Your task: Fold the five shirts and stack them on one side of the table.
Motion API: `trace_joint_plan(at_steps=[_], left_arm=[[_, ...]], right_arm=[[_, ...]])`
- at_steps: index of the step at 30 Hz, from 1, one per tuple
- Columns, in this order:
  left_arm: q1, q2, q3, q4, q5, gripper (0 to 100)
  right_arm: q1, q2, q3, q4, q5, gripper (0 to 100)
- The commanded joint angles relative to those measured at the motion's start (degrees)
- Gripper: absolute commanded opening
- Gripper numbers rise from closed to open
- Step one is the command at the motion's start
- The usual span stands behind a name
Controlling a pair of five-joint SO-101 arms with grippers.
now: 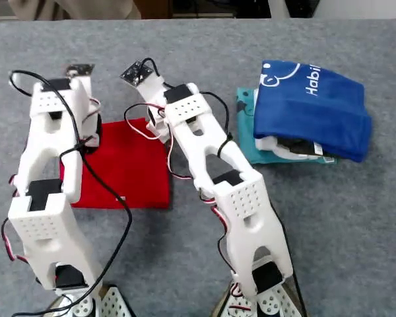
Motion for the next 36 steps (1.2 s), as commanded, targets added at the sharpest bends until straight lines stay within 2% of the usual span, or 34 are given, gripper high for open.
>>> trace_joint_plan(at_steps=[1, 5, 9, 14, 23, 29, 32, 36], left_arm=[[-3.34, -2.86, 2.2, -8.97, 0.44, 2], [-8.26, -1.8, 2.55, -14.15, 0.09, 2], [-9.14, 4.18, 0.53, -14.24, -2.46, 2], [-9.41, 10.95, -5.19, -13.8, -2.29, 2], [-14.51, 17.01, -22.86, -2.11, -2.81, 2], [-17.23, 16.92, -32.88, 12.04, -7.21, 2], [-17.41, 15.25, -38.86, 16.53, -7.56, 2], [-18.9, 11.56, -45.01, 22.07, -10.55, 2]], right_arm=[[0.75, -0.13, -2.86, -0.62, -0.35, 0.2], [0.22, 0.22, -2.86, -1.41, -0.35, 0.2], [-0.04, 0.22, -2.86, -1.67, -0.35, 0.2], [0.31, 0.22, -2.86, -2.46, -0.7, 0.2], [0.4, 0.13, -2.95, -2.64, -0.7, 0.2], [2.68, -0.13, -2.95, -3.34, -0.79, 0.2], [2.86, -0.22, -3.03, -2.9, -0.79, 0.2], [2.42, -5.32, -4.0, 4.66, -0.79, 0.2]])
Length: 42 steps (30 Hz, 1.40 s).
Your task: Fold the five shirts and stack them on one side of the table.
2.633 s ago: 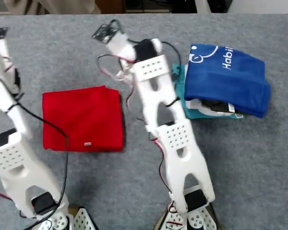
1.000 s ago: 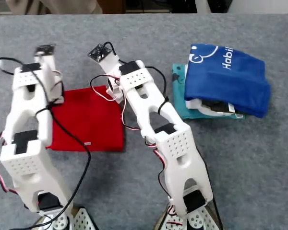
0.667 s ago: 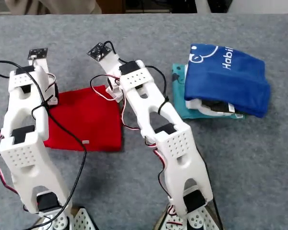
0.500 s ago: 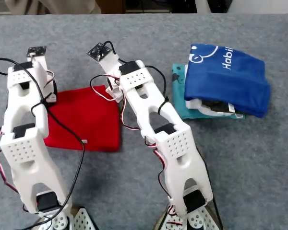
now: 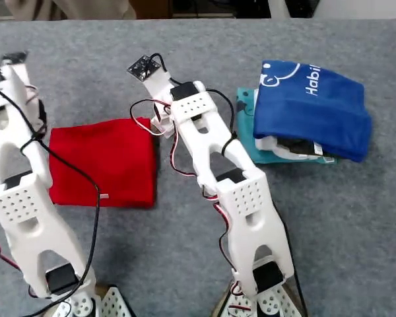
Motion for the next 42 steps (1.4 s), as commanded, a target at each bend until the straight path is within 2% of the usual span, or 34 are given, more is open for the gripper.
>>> trace_joint_plan(at_steps=[1, 5, 11, 15, 19, 24, 28, 32, 34, 40, 42], left_arm=[[-2.2, -6.99, -5.89, 4.31, -3.34, 2], [-6.15, -15.16, 0.53, 4.22, -3.78, 2], [-10.81, -35.47, 20.66, 3.87, -5.89, 2], [-13.27, -49.63, 35.69, -0.62, -5.89, 2], [-15.74, -62.64, 51.87, -6.51, -6.07, 2], [-17.58, -76.44, 69.54, -12.48, -6.07, 2], [-17.23, -85.14, 79.03, -13.8, -7.3, 2], [-17.49, -91.3, 83.78, -14.42, -11.25, 2], [-17.58, -93.85, 84.92, -14.68, -11.69, 2], [-17.58, -96.13, 87.03, -14.59, -11.34, 2], [-17.67, -96.13, 87.03, -14.42, -11.34, 2]], right_arm=[[0.57, -7.34, -3.74, 6.51, -0.35, 0.2], [1.01, -13.14, -4.35, 16.44, 0.09, 0.2], [0.57, -22.46, -4.0, 29.71, 0.26, 0.2], [0.66, -28.53, -3.38, 34.37, -0.18, 0.2], [0.48, -36.97, 5.76, 34.29, -0.44, 0.2], [-5.67, -48.13, 23.08, 33.93, -0.88, 0.2], [-11.12, -51.65, 34.59, 29.89, -9.85, 0.3], [-13.49, -50.51, 39.6, 19.25, -20.13, 1.9], [-14.46, -48.84, 39.78, 14.86, -24.88, 9.3], [-17.98, -41.01, 39.69, 3.96, -43.16, 53.5], [-19.38, -37.67, 38.73, 1.67, -45.54, 61.9]])
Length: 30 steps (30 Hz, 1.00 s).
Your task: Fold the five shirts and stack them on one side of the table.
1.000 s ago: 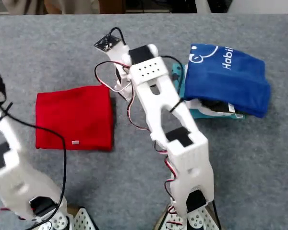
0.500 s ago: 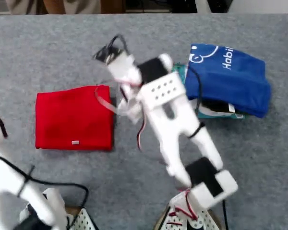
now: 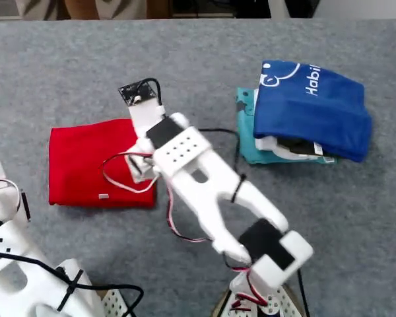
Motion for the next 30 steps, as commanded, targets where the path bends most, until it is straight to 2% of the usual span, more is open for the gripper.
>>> trace_joint_plan(at_steps=[1, 9, 18, 23, 27, 30], left_arm=[[-1.23, -0.84, -0.35, -0.53, -0.09, 2], [-2.02, -0.84, -0.35, -0.7, 0.0, 2], [-2.11, -0.84, -0.35, -0.62, 0.0, 2], [-2.11, -0.84, -0.35, -0.62, 0.0, 2], [-1.93, -0.84, -0.35, -0.62, 0.0, 2], [-1.93, -0.84, -0.35, -0.62, 0.0, 2]], right_arm=[[-2.68, 4.62, -1.8, -4.75, -5.63, 62.4], [-3.3, 22.55, -18.77, -7.3, -11.43, 50.1], [-2.24, 39.34, -35.38, -4.57, -11.16, 42.4], [-0.4, 41.19, -43.47, 6.77, -10.46, 21.4], [1.36, 41.19, -45.85, 11.16, -4.84, 4.1], [2.68, 41.19, -45.67, 12.92, -2.46, 0.6]])
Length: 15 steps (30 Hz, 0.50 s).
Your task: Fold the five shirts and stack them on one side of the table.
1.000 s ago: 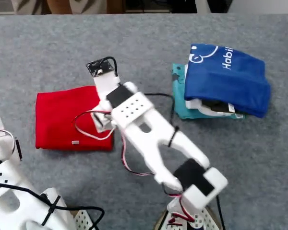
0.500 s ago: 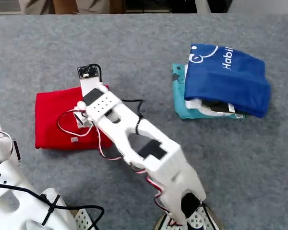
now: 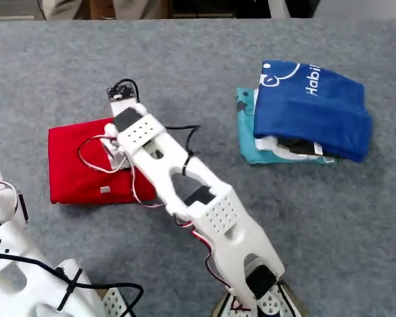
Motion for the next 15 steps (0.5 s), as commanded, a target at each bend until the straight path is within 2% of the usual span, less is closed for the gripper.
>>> trace_joint_plan(at_steps=[1, 8, 15], left_arm=[[-0.44, -0.84, -0.44, -0.53, 0.09, 2], [-0.53, -0.84, -0.44, -0.35, 0.09, 2], [-0.62, -0.84, -0.44, -0.35, 0.09, 2]], right_arm=[[2.86, -0.4, -2.42, 2.99, 2.46, 0.2], [8.75, -1.1, -7.96, 8.26, 5.89, 0.1], [14.29, -1.1, -27.74, 18.11, 13.01, 0.1]])
